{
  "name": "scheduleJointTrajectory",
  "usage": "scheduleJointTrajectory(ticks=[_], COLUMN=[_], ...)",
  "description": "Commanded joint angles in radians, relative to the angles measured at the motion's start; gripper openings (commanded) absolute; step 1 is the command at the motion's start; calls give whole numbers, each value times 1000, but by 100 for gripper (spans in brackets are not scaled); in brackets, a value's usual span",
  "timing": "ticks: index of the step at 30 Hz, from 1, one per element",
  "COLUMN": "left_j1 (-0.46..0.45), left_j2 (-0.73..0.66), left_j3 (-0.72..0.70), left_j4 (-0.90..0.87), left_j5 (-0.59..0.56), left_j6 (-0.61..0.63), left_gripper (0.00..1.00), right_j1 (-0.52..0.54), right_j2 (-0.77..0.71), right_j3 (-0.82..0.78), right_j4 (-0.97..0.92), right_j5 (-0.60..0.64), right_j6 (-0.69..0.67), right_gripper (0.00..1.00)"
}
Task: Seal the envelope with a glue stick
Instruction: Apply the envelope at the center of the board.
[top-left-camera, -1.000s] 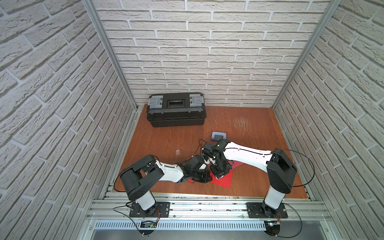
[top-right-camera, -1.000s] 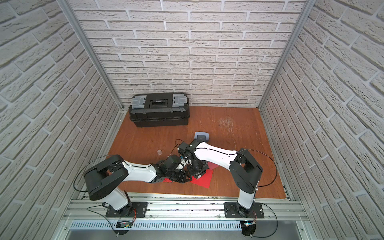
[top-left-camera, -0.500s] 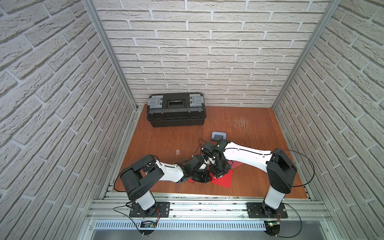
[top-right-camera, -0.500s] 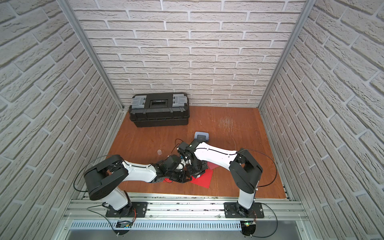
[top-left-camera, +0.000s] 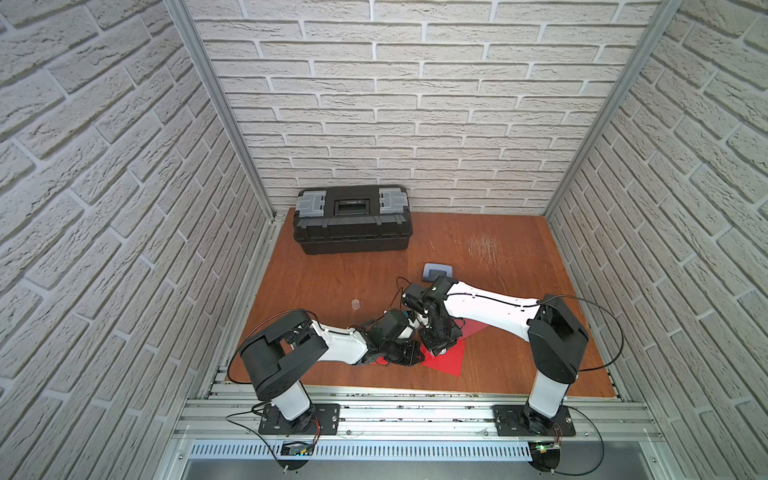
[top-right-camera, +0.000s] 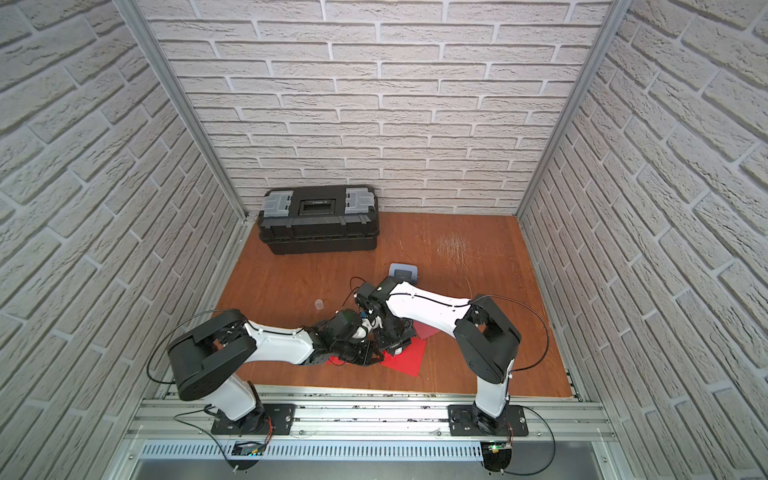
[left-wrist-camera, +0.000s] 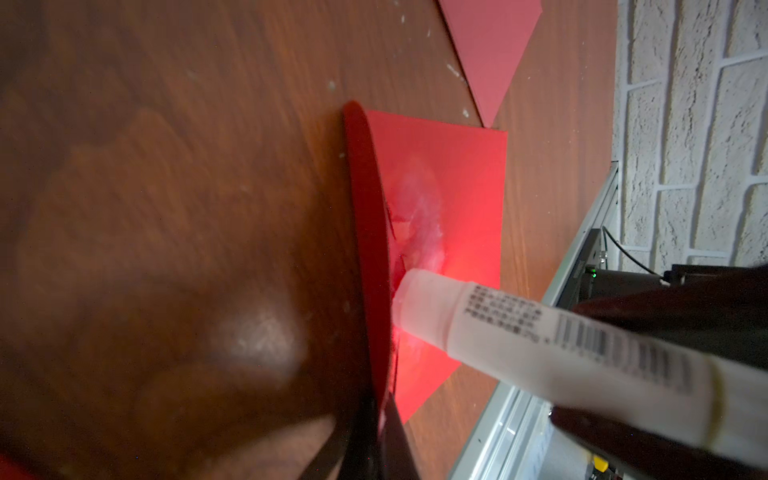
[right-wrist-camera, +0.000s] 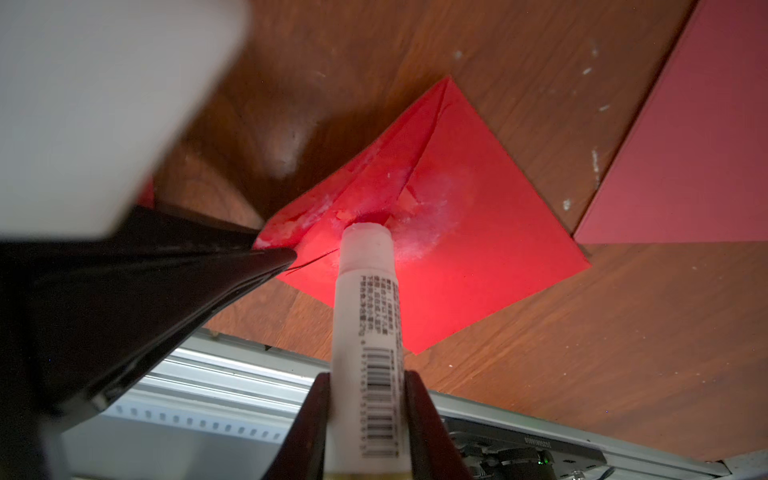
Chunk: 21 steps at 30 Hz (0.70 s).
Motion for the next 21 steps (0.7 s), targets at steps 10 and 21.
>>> scheduleJointTrajectory(ticks=[10,21], left_j1=[4,2], left_j2=[29,34], left_j3=[-19,-13], left_j4=[-181,-180], left_j5=[-42,-41], left_j6=[32,33], left_gripper=[1,1], right_j1=[11,10], right_j2=[31,79], right_j3=[-42,50], right_j4=[189,-57], right_j5=[-255,205], right_j6=[-40,-15], right_gripper=[3,3])
